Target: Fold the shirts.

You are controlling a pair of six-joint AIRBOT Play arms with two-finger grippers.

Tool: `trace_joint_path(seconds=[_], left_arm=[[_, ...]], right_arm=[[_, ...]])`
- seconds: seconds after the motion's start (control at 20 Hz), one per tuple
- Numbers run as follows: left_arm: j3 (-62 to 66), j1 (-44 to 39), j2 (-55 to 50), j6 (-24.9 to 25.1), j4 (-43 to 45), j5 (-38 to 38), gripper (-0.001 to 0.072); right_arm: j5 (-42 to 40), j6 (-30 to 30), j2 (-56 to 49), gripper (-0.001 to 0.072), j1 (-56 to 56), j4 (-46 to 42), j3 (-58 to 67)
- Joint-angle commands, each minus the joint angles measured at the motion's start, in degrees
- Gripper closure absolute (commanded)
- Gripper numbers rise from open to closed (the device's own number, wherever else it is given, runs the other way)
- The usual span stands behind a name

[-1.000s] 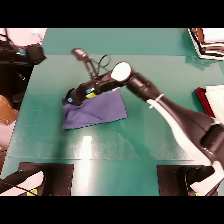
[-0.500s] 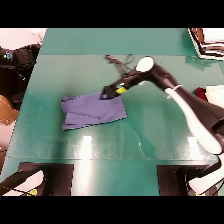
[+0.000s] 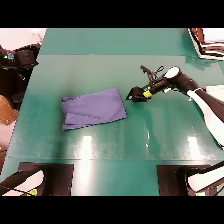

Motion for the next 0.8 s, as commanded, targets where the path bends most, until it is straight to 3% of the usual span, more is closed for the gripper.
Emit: trace_joint_path(seconds=[0.0,0.25,0.3,0.35,0.45,0.75], left_arm=[[-0.1,0.0,-0.2,0.0,-0.5,0.2,0.0685],[-0.1,0.0,-0.2,0.0,-0.5,0.2,0.0685],[-0.1,0.0,-0.2,0.0,-0.5,0.1,0.0685],[-0.1,0.0,-0.2,0.0,-0.5,-0.2,0.0685],[-0.1,0.0,-0.1,0.0,-0.6,-0.7,0.0685],[-0.1,-4.4,-0.1,0.0,-4.0,-0.6,0.0686]], right_arm=[[-0.1,0.1,-4.8,0.0120,2.7,1.9,2.7],[2.3,0.1,-14.7,0.0141,10.5,8.4,11.0],[3.5,0.1,-16.2,0.0216,11.4,8.9,12.4],[4.2,0.0,-17.0,0.0341,12.1,8.9,13.5],[3.9,-1.2,-16.8,0.0694,12.5,8.9,14.6],[-1.4,-1.2,-6.5,0.0696,3.4,8.4,15.3]])
